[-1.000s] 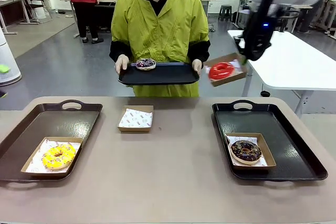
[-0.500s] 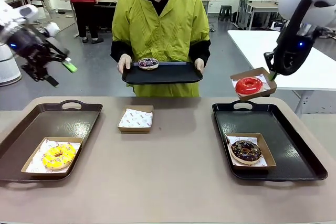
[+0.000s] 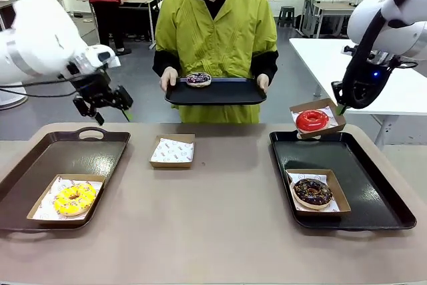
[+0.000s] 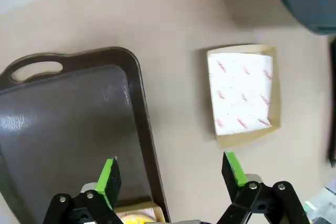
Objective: Individually package the donuts and arrange them on the tray.
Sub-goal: Place the picked Paper togo box on the Handle tray while simultaneously picking up another Paper togo box from the table with the other hand.
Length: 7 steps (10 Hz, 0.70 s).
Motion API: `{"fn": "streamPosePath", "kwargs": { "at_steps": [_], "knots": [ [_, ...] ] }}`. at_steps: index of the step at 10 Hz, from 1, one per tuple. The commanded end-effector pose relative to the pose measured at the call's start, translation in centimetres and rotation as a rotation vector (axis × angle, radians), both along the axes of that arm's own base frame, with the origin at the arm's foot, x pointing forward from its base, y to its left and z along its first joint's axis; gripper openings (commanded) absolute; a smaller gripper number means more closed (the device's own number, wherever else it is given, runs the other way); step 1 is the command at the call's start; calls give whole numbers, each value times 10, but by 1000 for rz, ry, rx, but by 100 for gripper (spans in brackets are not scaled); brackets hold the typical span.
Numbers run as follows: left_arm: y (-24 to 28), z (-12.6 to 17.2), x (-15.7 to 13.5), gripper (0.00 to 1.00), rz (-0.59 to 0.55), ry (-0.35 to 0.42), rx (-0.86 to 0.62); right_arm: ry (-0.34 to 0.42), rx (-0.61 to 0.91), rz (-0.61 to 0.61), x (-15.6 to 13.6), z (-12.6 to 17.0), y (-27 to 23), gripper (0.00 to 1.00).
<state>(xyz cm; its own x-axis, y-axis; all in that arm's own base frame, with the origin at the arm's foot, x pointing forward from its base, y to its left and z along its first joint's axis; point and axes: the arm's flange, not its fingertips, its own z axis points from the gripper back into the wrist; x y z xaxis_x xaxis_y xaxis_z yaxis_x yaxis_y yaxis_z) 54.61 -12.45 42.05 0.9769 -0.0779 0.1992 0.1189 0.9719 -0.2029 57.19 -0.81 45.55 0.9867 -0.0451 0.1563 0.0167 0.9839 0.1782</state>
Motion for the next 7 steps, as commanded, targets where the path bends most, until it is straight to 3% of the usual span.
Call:
{"fn": "streamPosePath", "kwargs": {
  "at_steps": [1,5,7],
  "knots": [
    [-22,-21,-2,100,13,-10,117,32,-32,-4,4,-10,4,1],
    [-71,-47,-9,100,-55,-42,179,26,-17,4,3,-13,2,1],
    [-62,-47,-11,100,-74,-19,167,26,-17,4,3,-13,2,1]
  ]
}}
